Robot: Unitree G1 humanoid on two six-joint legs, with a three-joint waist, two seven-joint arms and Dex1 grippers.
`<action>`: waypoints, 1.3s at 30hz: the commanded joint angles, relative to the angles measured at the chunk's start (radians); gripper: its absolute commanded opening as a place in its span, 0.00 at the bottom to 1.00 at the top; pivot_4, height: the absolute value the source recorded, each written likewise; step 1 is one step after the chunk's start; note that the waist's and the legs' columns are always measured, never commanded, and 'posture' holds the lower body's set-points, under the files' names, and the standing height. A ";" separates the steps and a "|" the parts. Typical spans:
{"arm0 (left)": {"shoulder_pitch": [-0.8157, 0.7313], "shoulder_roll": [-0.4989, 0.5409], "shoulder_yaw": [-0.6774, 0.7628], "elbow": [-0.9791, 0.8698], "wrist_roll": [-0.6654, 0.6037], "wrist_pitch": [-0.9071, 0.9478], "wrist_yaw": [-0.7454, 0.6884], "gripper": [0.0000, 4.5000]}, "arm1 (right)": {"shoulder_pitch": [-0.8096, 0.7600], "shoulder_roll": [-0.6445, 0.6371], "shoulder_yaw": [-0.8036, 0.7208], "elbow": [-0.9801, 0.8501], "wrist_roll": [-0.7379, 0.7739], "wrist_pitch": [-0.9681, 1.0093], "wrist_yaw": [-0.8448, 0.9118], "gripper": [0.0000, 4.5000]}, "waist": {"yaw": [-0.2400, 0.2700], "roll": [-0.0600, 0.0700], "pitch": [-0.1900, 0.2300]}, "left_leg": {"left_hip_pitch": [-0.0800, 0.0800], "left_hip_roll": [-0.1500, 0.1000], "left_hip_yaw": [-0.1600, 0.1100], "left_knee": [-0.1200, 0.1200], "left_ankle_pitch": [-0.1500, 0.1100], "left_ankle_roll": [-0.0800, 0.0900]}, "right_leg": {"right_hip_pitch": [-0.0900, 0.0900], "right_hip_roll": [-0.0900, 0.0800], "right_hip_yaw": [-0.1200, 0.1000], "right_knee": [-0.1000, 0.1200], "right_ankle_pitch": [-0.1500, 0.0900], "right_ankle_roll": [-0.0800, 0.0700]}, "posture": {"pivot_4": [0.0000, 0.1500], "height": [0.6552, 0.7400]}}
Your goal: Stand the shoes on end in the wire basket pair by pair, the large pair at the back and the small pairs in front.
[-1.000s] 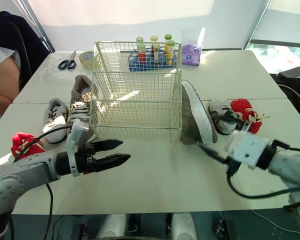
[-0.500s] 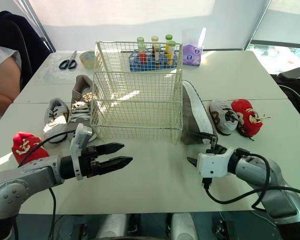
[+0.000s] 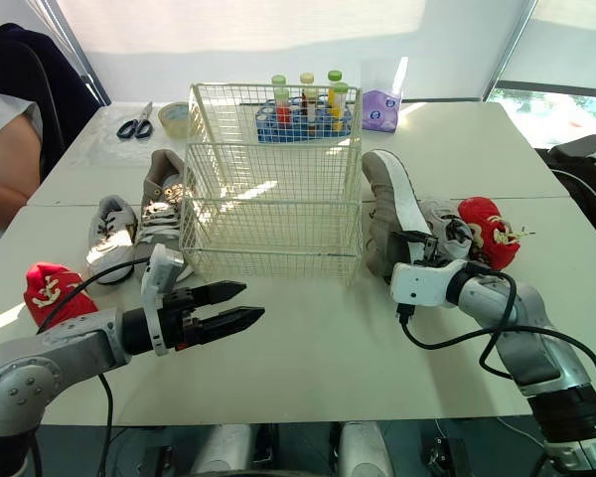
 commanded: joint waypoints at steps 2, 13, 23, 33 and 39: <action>-0.009 -0.005 0.018 -0.030 -0.009 -0.014 0.005 1.00 | -0.012 0.030 0.004 0.023 -0.076 0.161 -0.048 0.87 | 0.000 -0.002 -0.001 | 0.001 0.000 0.000 0.000 0.000 0.000 | 0.001 0.000 0.000 0.000 0.000 0.000 | 1.00 1.00; -0.006 -0.024 -0.001 -0.043 -0.006 -0.011 0.022 1.00 | 0.048 0.065 0.000 -0.082 -0.166 0.224 -0.177 0.16 | -0.001 -0.005 -0.003 | 0.001 0.000 0.000 0.001 0.000 0.000 | 0.001 -0.001 0.000 0.000 0.000 0.000 | 1.00 1.00; 0.004 -0.035 -0.021 -0.034 0.024 -0.020 -0.003 1.00 | 0.025 0.365 -0.158 -0.256 0.056 0.579 -0.223 0.16 | 0.000 -0.005 -0.003 | 0.001 0.001 -0.001 0.000 0.000 0.000 | 0.001 0.000 0.000 0.000 0.001 -0.001 | 1.00 1.00; -0.013 -0.051 -0.036 -0.026 0.037 -0.013 -0.014 1.00 | -0.072 0.570 -0.292 -0.342 0.213 0.923 -0.333 0.16 | 0.001 -0.005 -0.003 | 0.000 0.000 -0.001 0.000 0.000 0.000 | 0.000 -0.001 -0.001 0.000 0.002 -0.003 | 1.00 1.00; -0.013 -0.054 -0.039 -0.030 0.033 -0.009 -0.009 1.00 | -0.087 0.511 -0.219 -0.322 0.178 0.889 -0.378 0.69 | 0.000 -0.004 -0.003 | 0.000 0.000 -0.001 0.000 -0.001 0.000 | 0.000 -0.002 -0.001 -0.001 0.002 -0.003 | 1.00 1.00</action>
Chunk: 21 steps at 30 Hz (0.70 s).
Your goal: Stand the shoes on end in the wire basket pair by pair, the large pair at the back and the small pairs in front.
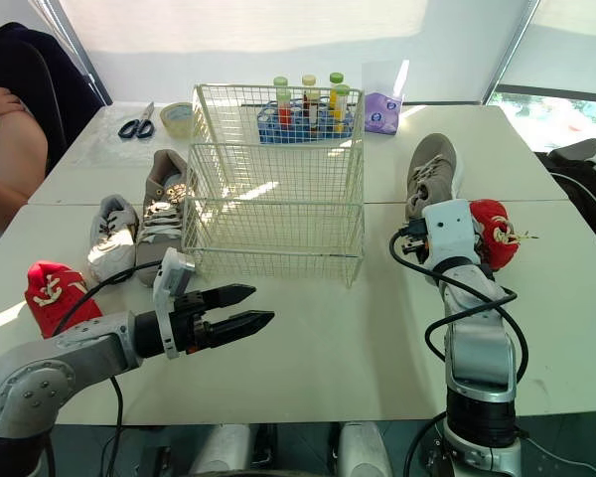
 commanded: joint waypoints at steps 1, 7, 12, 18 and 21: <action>-0.007 -0.002 0.004 -0.022 -0.005 -0.008 -0.005 1.00 | -0.001 -0.042 0.025 0.024 -0.028 0.005 -0.032 0.78 | 0.000 0.000 0.000 | 0.000 0.000 0.000 0.000 0.000 0.000 | 0.000 0.000 0.000 0.000 0.000 0.000 | 1.00 1.00; -0.007 -0.012 0.002 -0.024 -0.005 -0.006 0.008 1.00 | 0.003 -0.082 0.130 0.072 -0.085 -0.055 -0.084 0.99 | -0.007 0.002 0.001 | -0.001 0.001 0.000 -0.003 0.000 0.000 | -0.003 0.001 0.000 0.000 0.000 0.000 | 1.00 1.00; -0.009 -0.019 -0.002 -0.024 -0.002 -0.005 0.015 1.00 | -0.016 -0.155 0.214 0.263 -0.183 -0.226 -0.172 0.99 | -0.011 0.002 0.001 | -0.001 0.000 0.001 -0.002 0.000 0.000 | -0.003 0.002 0.000 0.000 -0.002 0.003 | 1.00 1.00; -0.004 -0.019 -0.005 -0.025 -0.003 -0.005 0.021 1.00 | -0.090 -0.179 0.217 0.384 -0.197 -0.352 -0.206 0.72 | -0.025 0.002 0.001 | -0.001 0.000 0.001 -0.002 0.000 0.000 | -0.003 0.001 0.001 0.000 -0.002 0.003 | 1.00 1.00; 0.005 -0.017 -0.005 -0.029 -0.004 -0.005 0.018 1.00 | -0.099 -0.177 0.210 0.400 -0.192 -0.369 -0.207 0.49 | -0.025 0.002 0.001 | -0.001 0.000 0.001 -0.002 0.000 0.000 | -0.002 0.001 0.001 0.000 -0.002 0.003 | 1.00 1.00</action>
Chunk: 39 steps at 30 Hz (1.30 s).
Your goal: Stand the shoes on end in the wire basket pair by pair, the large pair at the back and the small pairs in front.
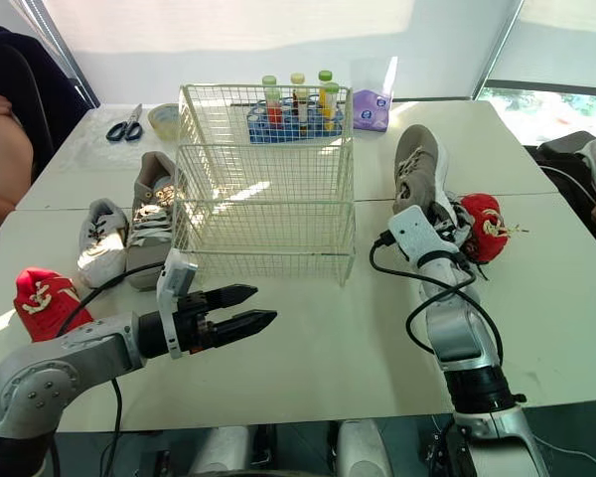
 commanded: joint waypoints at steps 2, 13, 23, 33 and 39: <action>0.012 0.002 0.006 -0.032 -0.008 -0.008 -0.008 1.00 | -0.011 -0.006 -0.018 0.018 0.001 -0.013 -0.002 0.31 | 0.000 0.000 0.000 | 0.000 0.000 0.000 0.000 0.000 0.000 | 0.000 0.000 0.000 0.000 0.000 0.000 | 1.00 1.00; 0.019 0.019 0.019 -0.011 -0.002 -0.009 -0.042 1.00 | -0.043 0.014 -0.106 -0.105 0.081 -0.013 0.015 0.07 | 0.001 0.000 0.000 | 0.000 0.000 0.000 0.000 0.000 0.000 | 0.000 0.000 0.000 0.000 0.000 0.000 | 1.00 1.00; -0.004 0.174 0.223 0.058 -0.214 0.042 -0.149 1.00 | -0.377 -0.080 -0.335 -0.169 0.275 0.060 0.047 0.07 | 0.003 0.008 0.006 | -0.014 0.000 -0.001 0.000 0.002 -0.002 | -0.015 0.001 -0.001 0.004 0.004 0.001 | 1.00 1.00; -0.222 0.460 0.491 0.318 -0.602 0.068 -0.136 1.00 | -0.699 -0.364 -0.403 0.030 0.711 -0.012 0.601 0.07 | -0.002 0.008 0.009 | -0.014 0.000 0.000 -0.001 0.001 -0.001 | -0.014 0.001 -0.002 0.000 0.004 0.002 | 1.00 1.00; -0.457 0.637 0.471 0.657 -0.433 0.091 -0.277 1.00 | -0.822 -0.435 -0.311 0.067 0.922 0.111 0.911 0.07 | -0.006 0.007 0.011 | -0.013 0.000 0.002 -0.002 0.001 -0.001 | -0.014 0.002 -0.002 0.000 0.003 0.002 | 1.00 1.00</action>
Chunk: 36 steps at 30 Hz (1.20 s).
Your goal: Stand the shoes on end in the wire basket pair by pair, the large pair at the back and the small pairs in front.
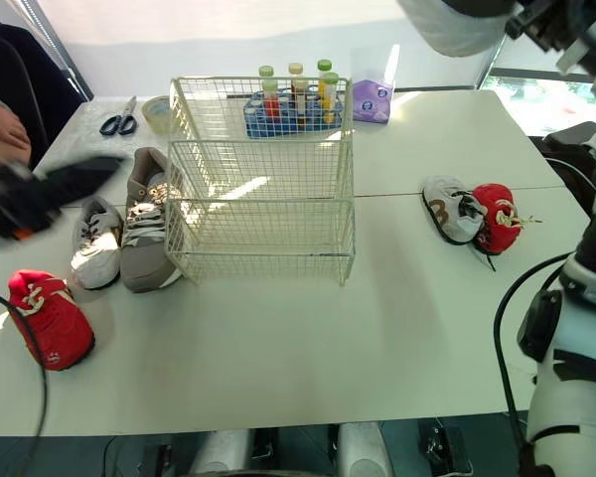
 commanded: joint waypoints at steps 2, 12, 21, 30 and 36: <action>-0.169 0.037 -0.082 0.203 0.137 0.019 -0.144 1.00 | -0.056 -0.021 0.080 -0.028 0.096 0.016 0.183 0.07 | 0.001 0.000 0.000 | 0.001 0.000 0.001 0.000 0.000 0.000 | 0.001 0.000 0.000 0.000 0.000 0.000 | 1.00 1.00; -0.470 -0.165 -0.255 0.330 0.340 0.093 -0.232 1.00 | -0.062 0.077 0.168 -0.063 0.142 -0.021 0.274 0.07 | 0.006 -0.005 0.003 | -0.002 0.000 0.001 0.004 0.003 -0.005 | 0.000 -0.002 0.000 0.001 0.001 0.003 | 1.00 1.00; -0.581 -0.288 -0.271 0.396 0.454 0.108 -0.300 1.00 | -0.035 0.095 0.189 -0.156 0.165 0.015 0.278 0.07 | 0.006 -0.007 0.004 | -0.002 0.000 0.002 0.004 0.003 -0.005 | 0.000 -0.002 0.000 0.002 0.002 0.003 | 1.00 1.00; -0.622 -0.313 -0.243 0.435 0.496 0.146 -0.361 0.94 | -0.013 0.093 0.189 -0.195 0.171 0.022 0.269 0.06 | 0.005 -0.007 0.004 | -0.002 0.000 0.002 0.004 0.003 -0.006 | 0.000 -0.002 0.000 0.003 0.002 0.003 | 1.00 1.00; -0.627 -0.336 -0.204 0.414 0.471 0.192 -0.354 0.39 | 0.000 0.100 0.186 -0.200 0.175 0.038 0.245 0.06 | 0.006 -0.007 0.004 | -0.002 0.000 0.002 0.005 0.003 -0.006 | 0.000 -0.002 0.001 0.004 0.002 0.003 | 1.00 1.00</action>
